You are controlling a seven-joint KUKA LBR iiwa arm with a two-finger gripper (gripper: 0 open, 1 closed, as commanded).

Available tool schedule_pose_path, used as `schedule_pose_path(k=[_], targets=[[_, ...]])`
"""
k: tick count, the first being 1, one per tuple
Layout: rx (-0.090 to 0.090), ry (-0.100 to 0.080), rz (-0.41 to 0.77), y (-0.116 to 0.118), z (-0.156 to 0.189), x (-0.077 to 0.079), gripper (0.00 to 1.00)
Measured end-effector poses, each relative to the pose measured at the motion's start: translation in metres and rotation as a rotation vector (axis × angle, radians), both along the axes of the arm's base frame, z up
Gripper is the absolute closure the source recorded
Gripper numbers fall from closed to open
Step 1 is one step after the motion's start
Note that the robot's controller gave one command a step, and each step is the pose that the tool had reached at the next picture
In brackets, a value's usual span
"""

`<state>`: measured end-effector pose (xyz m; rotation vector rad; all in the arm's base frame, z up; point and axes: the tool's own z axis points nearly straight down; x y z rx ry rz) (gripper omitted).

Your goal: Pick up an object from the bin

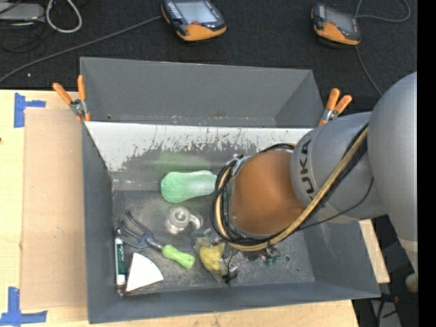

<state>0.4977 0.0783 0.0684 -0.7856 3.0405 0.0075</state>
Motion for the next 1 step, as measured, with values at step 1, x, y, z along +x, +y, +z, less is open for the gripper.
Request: schedule_pose_path(k=[1], targets=[[0.0, 0.0, 0.003, 0.0, 0.0006, 0.0, 1.0]])
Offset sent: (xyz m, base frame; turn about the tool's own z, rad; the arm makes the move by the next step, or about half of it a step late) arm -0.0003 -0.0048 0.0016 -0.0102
